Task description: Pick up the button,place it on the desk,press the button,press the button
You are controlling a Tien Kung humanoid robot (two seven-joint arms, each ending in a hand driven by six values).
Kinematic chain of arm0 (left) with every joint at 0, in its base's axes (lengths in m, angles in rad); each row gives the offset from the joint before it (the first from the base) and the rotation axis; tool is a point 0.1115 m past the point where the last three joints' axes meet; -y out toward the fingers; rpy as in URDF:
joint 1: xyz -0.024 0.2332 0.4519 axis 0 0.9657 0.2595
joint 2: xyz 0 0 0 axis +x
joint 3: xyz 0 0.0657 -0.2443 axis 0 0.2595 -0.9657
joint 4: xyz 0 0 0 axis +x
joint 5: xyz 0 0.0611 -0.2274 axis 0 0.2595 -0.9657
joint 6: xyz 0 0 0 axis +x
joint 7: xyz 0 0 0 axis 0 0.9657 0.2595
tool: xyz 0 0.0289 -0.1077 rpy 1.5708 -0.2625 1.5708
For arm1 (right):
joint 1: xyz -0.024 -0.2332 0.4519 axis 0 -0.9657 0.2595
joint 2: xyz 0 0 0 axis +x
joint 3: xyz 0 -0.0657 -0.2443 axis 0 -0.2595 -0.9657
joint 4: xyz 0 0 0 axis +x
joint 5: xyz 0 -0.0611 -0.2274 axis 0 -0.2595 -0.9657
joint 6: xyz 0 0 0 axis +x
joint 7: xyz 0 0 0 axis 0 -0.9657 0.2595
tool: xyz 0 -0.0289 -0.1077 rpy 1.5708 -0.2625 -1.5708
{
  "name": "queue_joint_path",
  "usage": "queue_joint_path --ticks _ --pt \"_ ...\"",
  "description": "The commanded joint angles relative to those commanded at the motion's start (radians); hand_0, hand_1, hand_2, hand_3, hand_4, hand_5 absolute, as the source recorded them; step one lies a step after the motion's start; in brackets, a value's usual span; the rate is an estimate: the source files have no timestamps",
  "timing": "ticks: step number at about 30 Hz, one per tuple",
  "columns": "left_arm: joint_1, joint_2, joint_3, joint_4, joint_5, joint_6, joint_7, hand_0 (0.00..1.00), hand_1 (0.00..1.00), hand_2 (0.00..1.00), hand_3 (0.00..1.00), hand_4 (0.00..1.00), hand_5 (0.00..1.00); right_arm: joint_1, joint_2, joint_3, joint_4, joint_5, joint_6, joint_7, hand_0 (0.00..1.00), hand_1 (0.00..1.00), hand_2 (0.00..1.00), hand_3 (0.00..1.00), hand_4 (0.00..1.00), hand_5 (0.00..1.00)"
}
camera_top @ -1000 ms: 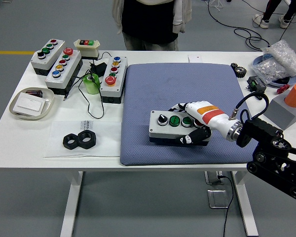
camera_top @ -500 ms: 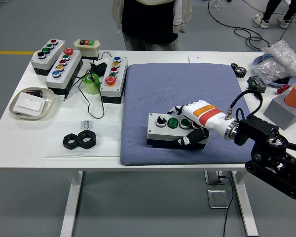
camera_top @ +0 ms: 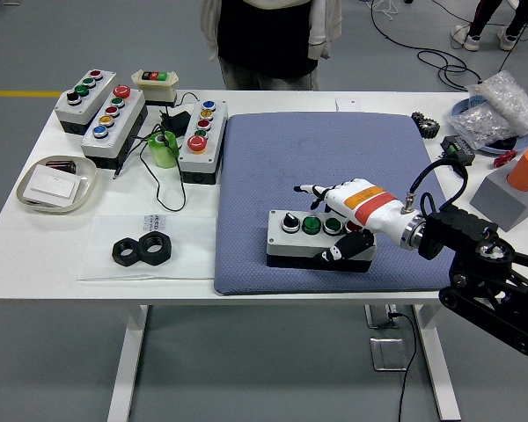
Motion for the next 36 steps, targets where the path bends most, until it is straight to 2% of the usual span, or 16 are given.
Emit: queue_joint_path --ticks 14,17,23,24,25,28,29,30,35,36 --pt "-0.003 0.001 0.005 0.000 -0.009 0.000 -0.003 0.745 0.780 0.853 0.765 0.540 0.998 -0.003 -0.006 0.015 0.016 -0.046 0.004 -0.009 0.676 0.661 0.919 0.998 0.992 0.201" --pt "-0.004 0.001 0.007 0.000 -0.013 0.001 -0.004 0.745 0.780 0.853 0.765 0.540 0.998 -0.014 -0.015 0.032 0.044 -0.050 0.013 -0.013 0.676 0.661 0.919 0.998 0.992 0.201" --pt "-0.004 0.002 0.008 0.001 -0.015 0.001 -0.005 0.744 0.780 0.853 0.766 0.540 0.998 -0.044 -0.056 0.090 0.148 -0.035 0.046 -0.025 0.685 0.666 0.928 0.998 0.994 0.197" --pt "-0.004 0.002 0.008 0.001 -0.015 0.001 -0.005 0.745 0.780 0.853 0.766 0.540 0.998 -0.045 -0.057 0.092 0.152 -0.034 0.047 -0.026 0.771 0.707 0.947 0.998 0.989 0.201" --pt "-0.004 0.002 0.009 0.001 -0.016 0.001 -0.006 0.745 0.780 0.853 0.766 0.540 0.998 -0.056 -0.069 0.108 0.174 -0.019 0.050 -0.031 0.771 0.707 0.947 0.998 0.989 0.201" --pt "-0.003 0.002 0.010 0.001 -0.016 0.001 -0.006 0.745 0.780 0.853 0.766 0.540 0.998 -0.085 -0.096 0.151 0.239 0.020 0.034 -0.050 0.771 0.707 0.947 0.998 0.989 0.201" --pt "-0.003 0.002 0.011 0.001 -0.019 0.001 -0.007 0.745 0.780 0.853 0.766 0.540 0.998 -0.099 -0.111 0.168 0.262 0.028 0.008 -0.069 0.771 0.707 0.947 0.998 0.989 0.201" --pt "-0.003 0.003 0.012 0.001 -0.020 0.001 -0.008 0.744 0.781 0.853 0.765 0.539 0.998 -0.109 -0.122 0.182 0.282 0.030 -0.017 -0.085 0.503 0.356 0.449 0.961 0.845 0.085" --pt "-0.004 0.003 0.010 0.001 -0.016 0.000 -0.007 0.744 0.781 0.853 0.765 0.539 0.998 -0.144 -0.174 0.225 0.340 0.019 -0.045 -0.139 0.503 0.356 0.449 0.961 0.845 0.085" --pt "-0.003 0.003 0.010 0.001 -0.016 0.000 -0.007 0.744 0.780 0.853 0.766 0.540 0.998 -0.151 -0.182 0.229 0.346 0.026 -0.049 -0.140 0.175 0.002 0.140 0.813 0.658 0.002"
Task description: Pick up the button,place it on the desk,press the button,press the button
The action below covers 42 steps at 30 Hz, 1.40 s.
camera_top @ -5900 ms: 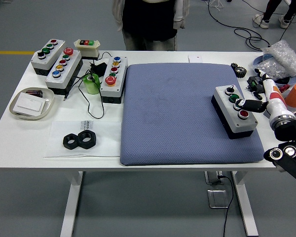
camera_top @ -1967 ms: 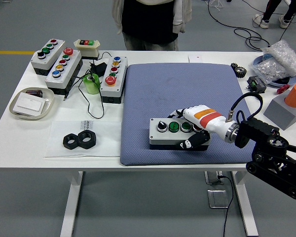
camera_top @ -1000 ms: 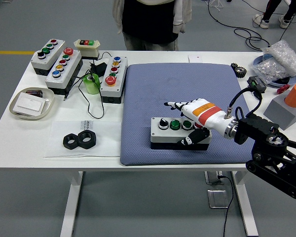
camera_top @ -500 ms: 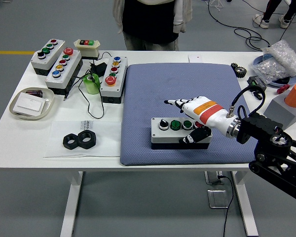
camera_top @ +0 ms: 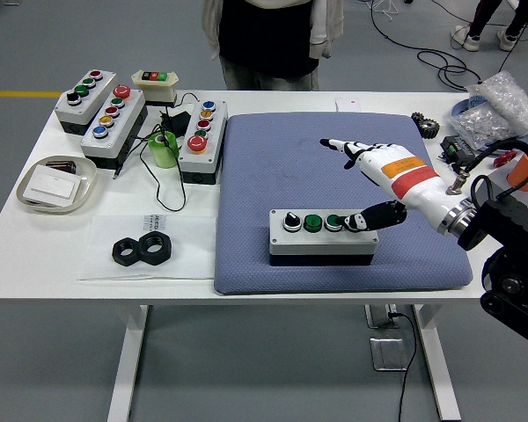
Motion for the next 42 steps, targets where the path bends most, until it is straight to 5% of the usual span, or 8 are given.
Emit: queue_joint_path --ticks 11,17,22,24,42 --pt "0.006 -0.002 -0.007 0.001 0.009 0.000 0.002 0.744 0.781 0.853 0.766 0.540 0.998 -0.060 -0.047 -0.007 0.032 0.093 0.007 0.003 0.151 0.002 0.062 0.758 0.567 0.002" --pt "0.007 0.000 -0.009 0.000 0.016 0.000 0.004 0.744 0.780 0.853 0.766 0.540 0.998 -0.072 -0.057 -0.020 0.022 0.080 0.101 -0.028 0.130 0.002 0.032 0.717 0.619 0.002" --pt "0.008 -0.001 -0.011 0.001 0.019 0.000 0.005 0.744 0.781 0.852 0.766 0.540 0.998 -0.076 -0.057 -0.035 0.019 0.077 0.123 -0.038 0.082 0.002 0.022 0.696 0.559 0.002" --pt "0.009 -0.001 -0.012 0.001 0.021 -0.001 0.005 0.744 0.781 0.853 0.766 0.539 0.998 -0.076 -0.055 -0.039 0.016 0.077 0.124 -0.040 0.050 0.002 0.016 0.691 0.493 0.002" --pt "0.003 0.000 -0.005 0.000 0.011 -0.001 0.002 0.744 0.781 0.852 0.766 0.539 0.998 -0.075 -0.051 -0.029 -0.003 0.089 0.109 -0.053 0.075 0.002 0.025 0.693 0.549 0.002"
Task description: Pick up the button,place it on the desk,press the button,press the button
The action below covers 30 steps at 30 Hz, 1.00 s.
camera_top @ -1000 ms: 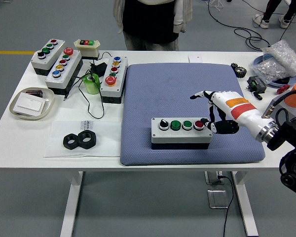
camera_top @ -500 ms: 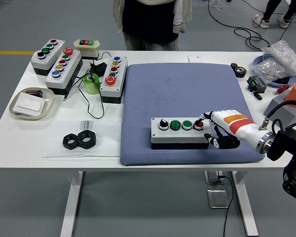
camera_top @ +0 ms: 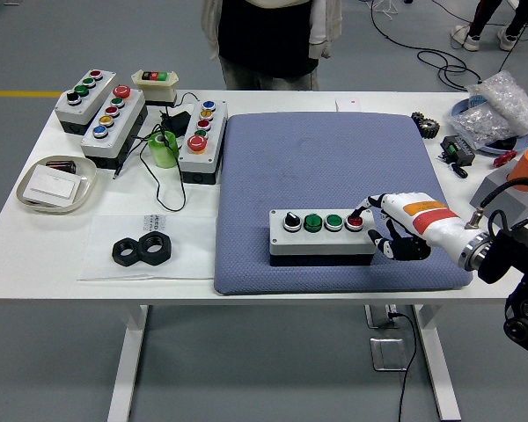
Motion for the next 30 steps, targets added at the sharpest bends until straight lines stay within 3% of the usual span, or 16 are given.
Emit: queue_joint_path --ticks 19,30 --pt "-0.001 0.000 0.001 0.001 -0.001 0.001 0.000 0.744 0.781 0.852 0.765 0.539 0.998 0.006 0.005 -0.039 -0.021 -0.011 0.021 -0.016 0.084 0.002 0.027 0.695 0.570 0.002" --pt "-0.001 0.000 -0.001 0.001 -0.001 0.001 0.001 0.744 0.780 0.851 0.766 0.540 0.998 0.018 0.003 0.000 0.034 -0.023 -0.009 -0.019 0.084 0.002 0.027 0.699 0.574 0.002"
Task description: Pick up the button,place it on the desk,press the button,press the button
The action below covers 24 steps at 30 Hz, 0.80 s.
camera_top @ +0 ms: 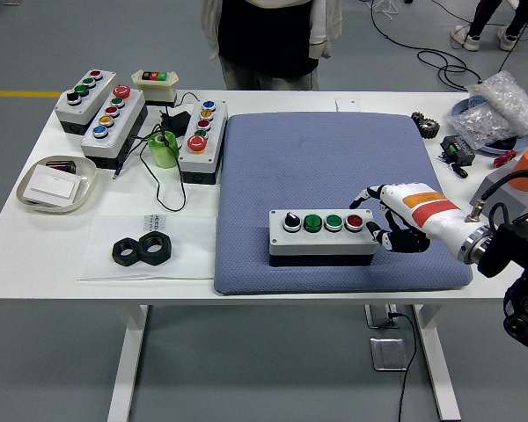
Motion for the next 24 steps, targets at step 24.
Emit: queue_joint_path --ticks 24 --pt "0.004 -0.002 -0.006 -0.001 0.012 0.000 0.006 0.744 0.781 0.853 0.765 0.539 0.998 0.019 0.066 -0.065 -0.044 -0.011 0.013 -0.020 0.088 0.002 0.028 0.703 0.581 0.002"
